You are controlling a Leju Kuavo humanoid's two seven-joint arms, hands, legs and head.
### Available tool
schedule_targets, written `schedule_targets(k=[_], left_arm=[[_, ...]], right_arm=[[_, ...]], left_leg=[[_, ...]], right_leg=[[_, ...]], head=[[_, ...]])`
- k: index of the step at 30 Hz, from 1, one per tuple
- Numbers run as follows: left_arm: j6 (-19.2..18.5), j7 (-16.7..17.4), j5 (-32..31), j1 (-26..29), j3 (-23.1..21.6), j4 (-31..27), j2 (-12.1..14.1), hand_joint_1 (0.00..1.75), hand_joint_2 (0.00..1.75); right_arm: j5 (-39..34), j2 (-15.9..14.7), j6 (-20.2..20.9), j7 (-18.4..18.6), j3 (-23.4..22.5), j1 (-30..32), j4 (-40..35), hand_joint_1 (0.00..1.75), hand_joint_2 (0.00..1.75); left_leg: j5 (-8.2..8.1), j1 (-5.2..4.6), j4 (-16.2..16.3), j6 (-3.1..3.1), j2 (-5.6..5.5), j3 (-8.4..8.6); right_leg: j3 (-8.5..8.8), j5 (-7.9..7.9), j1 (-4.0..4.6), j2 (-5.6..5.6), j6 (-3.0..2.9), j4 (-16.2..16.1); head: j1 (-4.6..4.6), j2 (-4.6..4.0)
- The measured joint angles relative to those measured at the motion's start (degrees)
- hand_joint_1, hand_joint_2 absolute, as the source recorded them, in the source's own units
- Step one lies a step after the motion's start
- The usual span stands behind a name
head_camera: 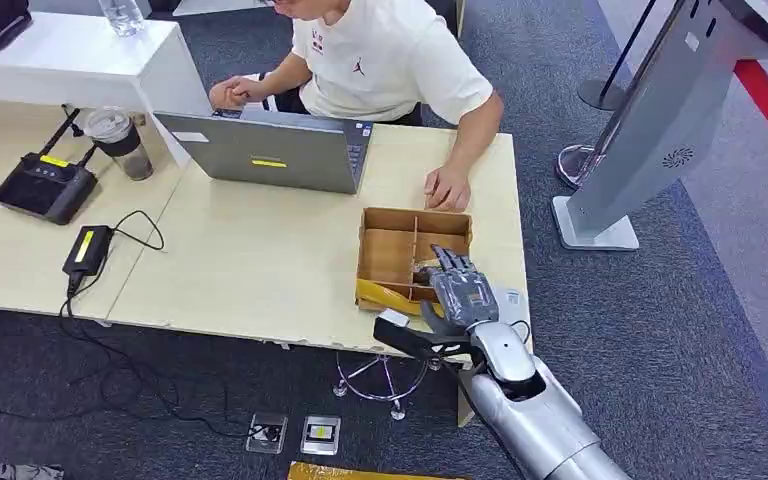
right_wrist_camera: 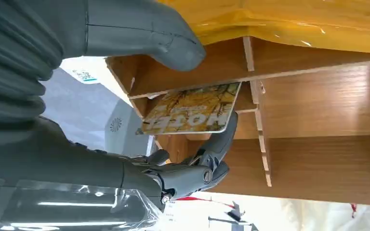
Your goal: Pass the card to the sensor for recognition and then transmit it.
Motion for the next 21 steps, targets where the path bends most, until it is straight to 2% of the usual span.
schedule_targets(k=[10, 11, 12, 13, 14, 15, 20, 21], left_arm=[[0.3, 0.9, -0.2, 0.0, 0.0, 0.0, 0.0, 0.00, 1.75], [0.3, 0.9, -0.2, 0.0, 0.0, 0.0, 0.0, 0.00, 1.75], [0.3, 0.9, -0.2, 0.0, 0.0, 0.0, 0.0, 0.00, 1.75], [0.3, 0.9, -0.2, 0.0, 0.0, 0.0, 0.0, 0.00, 1.75], [0.3, 0.9, -0.2, 0.0, 0.0, 0.0, 0.0, 0.00, 1.75], [0.3, 1.0, -0.2, 0.0, 0.0, 0.0, 0.0, 0.00, 1.75], [0.3, 1.0, -0.3, 0.0, 0.0, 0.0, 0.0, 0.00, 1.75], [0.3, 1.0, -0.3, 0.0, 0.0, 0.0, 0.0, 0.00, 1.75]], right_arm=[[-1.2, -0.4, -0.6, 0.0, -1.7, -0.7, 0.0, 0.65, 1.75], [-1.4, -0.5, -0.7, 0.0, -2.0, -0.9, 0.0, 0.70, 1.75], [-1.5, -0.6, -0.7, 0.0, -2.1, -0.9, 0.0, 0.86, 1.75], [-1.6, -0.6, -0.7, 0.0, -2.3, -0.9, 0.0, 0.86, 1.75], [-1.7, -0.7, -0.8, 0.0, -2.4, -0.9, 0.0, 1.34, 1.75], [-1.7, -0.7, -0.8, 0.0, -2.5, -0.9, 0.1, 1.54, 1.75], [-1.9, -1.1, -1.0, 0.1, -2.7, -0.9, 0.0, 1.57, 1.75], [-2.0, -1.2, -1.1, 0.1, -2.8, -0.9, 0.1, 1.54, 1.75]], left_leg=[[0.00, -0.01, 0.0, 0.00, 0.00, 0.00], [0.00, -0.01, 0.0, 0.00, 0.00, 0.00], [0.00, -0.01, 0.0, 0.00, 0.00, 0.00], [0.00, -0.01, 0.0, 0.00, 0.00, 0.00], [0.00, 0.00, 0.0, 0.00, 0.00, 0.01], [0.00, 0.00, 0.0, 0.00, 0.00, 0.01], [0.00, 0.00, 0.0, 0.00, 0.00, 0.00], [0.00, 0.00, 0.0, 0.00, 0.00, 0.00]], right_leg=[[0.00, 0.00, -0.01, 0.00, 0.00, 0.0], [0.01, 0.00, -0.01, 0.00, 0.00, 0.0], [0.00, 0.00, -0.01, 0.00, 0.00, 0.0], [0.00, 0.00, -0.01, 0.00, 0.00, 0.0], [-0.01, 0.00, 0.00, 0.00, 0.00, 0.0], [0.00, 0.00, 0.00, 0.00, 0.00, 0.0], [0.00, 0.00, 0.00, 0.00, 0.00, 0.0], [0.00, 0.00, 0.00, 0.00, 0.00, 0.0]], head=[[0.00, 0.00], [0.00, 0.00], [0.00, 0.00], [0.00, 0.00], [0.00, 0.00], [0.00, 0.00], [0.00, 0.00], [0.00, 0.00]])
